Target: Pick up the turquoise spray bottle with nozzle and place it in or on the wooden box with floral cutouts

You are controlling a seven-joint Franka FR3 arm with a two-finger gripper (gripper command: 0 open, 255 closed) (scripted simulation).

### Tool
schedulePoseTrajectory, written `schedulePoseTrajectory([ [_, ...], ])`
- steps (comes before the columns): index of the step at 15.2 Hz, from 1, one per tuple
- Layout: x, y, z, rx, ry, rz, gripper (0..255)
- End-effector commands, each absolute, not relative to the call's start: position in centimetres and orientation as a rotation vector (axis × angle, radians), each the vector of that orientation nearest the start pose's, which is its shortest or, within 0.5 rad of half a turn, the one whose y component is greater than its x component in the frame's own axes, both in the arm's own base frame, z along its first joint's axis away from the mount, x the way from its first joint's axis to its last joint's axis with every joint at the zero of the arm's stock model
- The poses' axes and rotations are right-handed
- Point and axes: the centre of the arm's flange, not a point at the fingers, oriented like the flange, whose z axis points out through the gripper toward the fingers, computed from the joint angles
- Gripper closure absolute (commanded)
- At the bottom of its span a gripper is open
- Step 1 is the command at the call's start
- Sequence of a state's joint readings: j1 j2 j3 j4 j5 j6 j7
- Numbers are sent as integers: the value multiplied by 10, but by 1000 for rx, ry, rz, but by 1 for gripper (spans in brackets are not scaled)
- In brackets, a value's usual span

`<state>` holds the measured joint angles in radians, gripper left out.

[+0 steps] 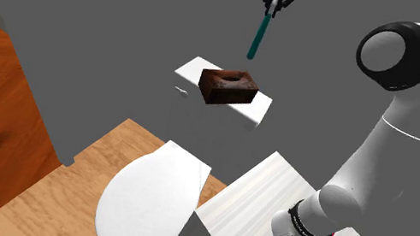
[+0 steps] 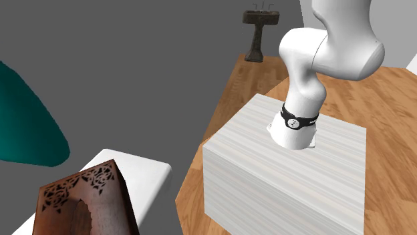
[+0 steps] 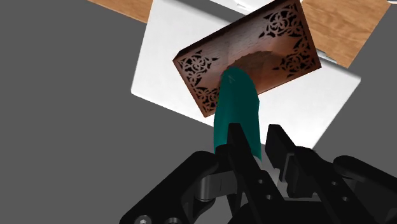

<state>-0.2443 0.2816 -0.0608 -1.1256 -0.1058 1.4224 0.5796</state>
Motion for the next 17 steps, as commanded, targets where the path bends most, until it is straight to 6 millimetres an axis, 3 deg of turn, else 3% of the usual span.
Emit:
schedulePoseTrajectory([
  [1, 613, -185, 668, -2935, 1416, -53, 255],
  [2, 622, -182, 673, -2935, 1416, -53, 255],
  [17, 622, -182, 594, -2935, 1416, -53, 255],
])
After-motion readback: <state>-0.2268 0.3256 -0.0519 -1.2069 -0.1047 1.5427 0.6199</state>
